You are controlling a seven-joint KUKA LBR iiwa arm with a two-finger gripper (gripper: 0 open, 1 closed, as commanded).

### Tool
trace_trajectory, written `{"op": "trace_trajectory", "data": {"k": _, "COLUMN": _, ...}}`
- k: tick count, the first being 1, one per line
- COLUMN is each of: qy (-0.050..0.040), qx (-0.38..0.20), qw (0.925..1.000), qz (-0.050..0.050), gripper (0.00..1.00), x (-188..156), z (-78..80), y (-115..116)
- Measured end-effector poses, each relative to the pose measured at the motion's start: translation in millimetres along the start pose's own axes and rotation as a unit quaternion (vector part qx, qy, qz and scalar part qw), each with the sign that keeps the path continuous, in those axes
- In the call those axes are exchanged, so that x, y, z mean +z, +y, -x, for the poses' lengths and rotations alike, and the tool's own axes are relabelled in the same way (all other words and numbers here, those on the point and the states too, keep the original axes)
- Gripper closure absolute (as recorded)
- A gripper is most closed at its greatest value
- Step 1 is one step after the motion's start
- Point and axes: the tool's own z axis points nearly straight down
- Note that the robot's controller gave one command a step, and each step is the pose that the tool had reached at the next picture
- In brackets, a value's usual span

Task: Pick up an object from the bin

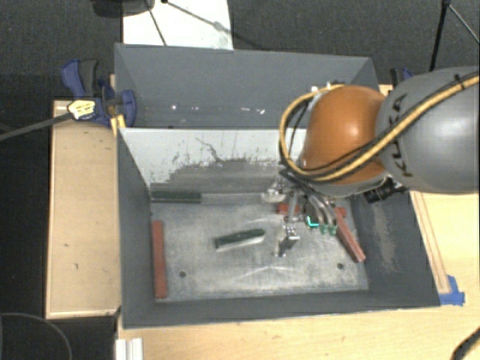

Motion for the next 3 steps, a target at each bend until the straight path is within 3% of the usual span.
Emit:
{"op": "trace_trajectory", "data": {"k": 1, "qy": -0.0036, "qx": 0.001, "qw": 1.0, "qz": 0.0, "gripper": 0.0, "x": -3.4, "z": 1.8, "y": -0.3}}
{"op": "trace_trajectory", "data": {"k": 2, "qy": -0.005, "qx": -0.046, "qw": 0.9989, "qz": 0.001, "gripper": 1.0, "x": 85.7, "z": 20.2, "y": 48.5}}
{"op": "trace_trajectory", "data": {"k": 3, "qy": -0.005, "qx": -0.046, "qw": 0.9989, "qz": 0.001, "gripper": 1.0, "x": 85.7, "z": 20.2, "y": 48.5}}
